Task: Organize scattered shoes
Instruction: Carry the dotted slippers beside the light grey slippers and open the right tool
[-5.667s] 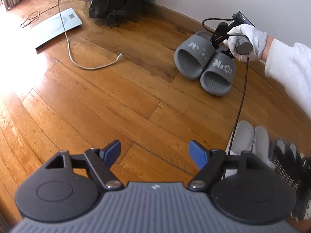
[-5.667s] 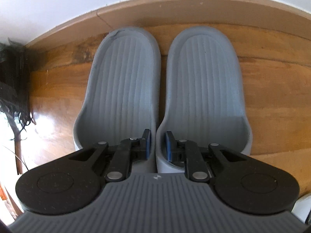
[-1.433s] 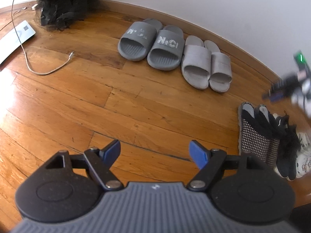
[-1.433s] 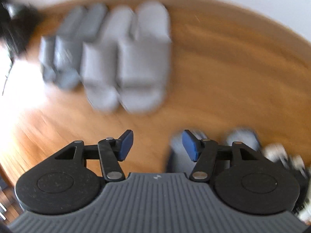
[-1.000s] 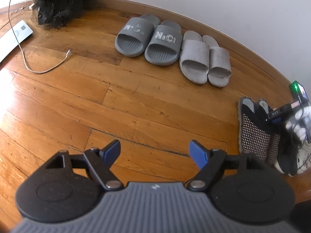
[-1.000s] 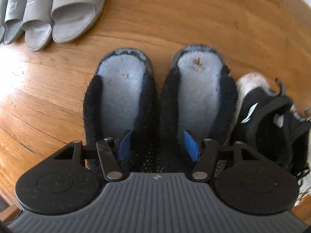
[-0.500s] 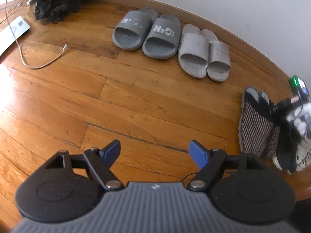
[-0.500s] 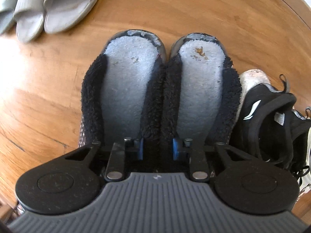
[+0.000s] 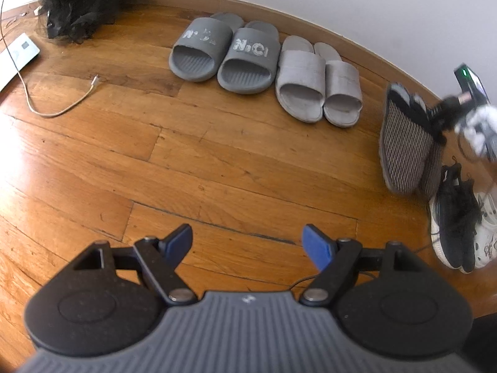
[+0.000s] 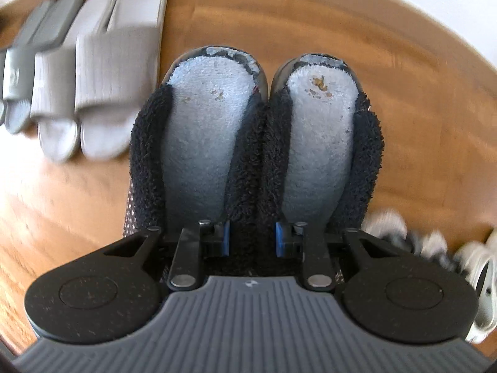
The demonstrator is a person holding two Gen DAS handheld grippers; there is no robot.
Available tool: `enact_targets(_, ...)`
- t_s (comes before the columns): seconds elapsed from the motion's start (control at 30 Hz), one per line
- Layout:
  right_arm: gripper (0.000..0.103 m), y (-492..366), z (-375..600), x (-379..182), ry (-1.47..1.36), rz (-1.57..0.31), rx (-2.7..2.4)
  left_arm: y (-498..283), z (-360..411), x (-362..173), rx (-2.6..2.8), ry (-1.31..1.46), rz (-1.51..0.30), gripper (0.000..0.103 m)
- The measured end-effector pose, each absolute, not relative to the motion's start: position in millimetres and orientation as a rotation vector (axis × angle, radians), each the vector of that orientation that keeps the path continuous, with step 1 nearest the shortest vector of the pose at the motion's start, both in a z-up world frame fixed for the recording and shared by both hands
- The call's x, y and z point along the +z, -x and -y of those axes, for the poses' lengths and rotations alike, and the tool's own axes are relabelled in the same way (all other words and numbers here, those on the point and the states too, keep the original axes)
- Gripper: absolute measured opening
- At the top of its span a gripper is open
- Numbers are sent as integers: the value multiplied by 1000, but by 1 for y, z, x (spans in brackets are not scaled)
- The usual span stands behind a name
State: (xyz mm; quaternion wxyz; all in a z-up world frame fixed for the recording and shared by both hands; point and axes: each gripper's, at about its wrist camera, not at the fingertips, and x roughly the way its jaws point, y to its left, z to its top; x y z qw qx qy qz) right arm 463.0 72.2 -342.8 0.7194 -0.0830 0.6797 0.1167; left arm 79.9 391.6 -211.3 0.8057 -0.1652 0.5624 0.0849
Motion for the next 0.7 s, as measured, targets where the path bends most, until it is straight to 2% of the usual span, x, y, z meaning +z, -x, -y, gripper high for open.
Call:
enact_targets(0.53, 23, -576, -129, -375, 187, -1486, 276, -89, -378, -216, 167, 312, -1233, 77)
enact_targets(0.7, 23, -588, -138, -391, 174, -1527, 266, -88, -378, -218, 167, 307, -1244, 77)
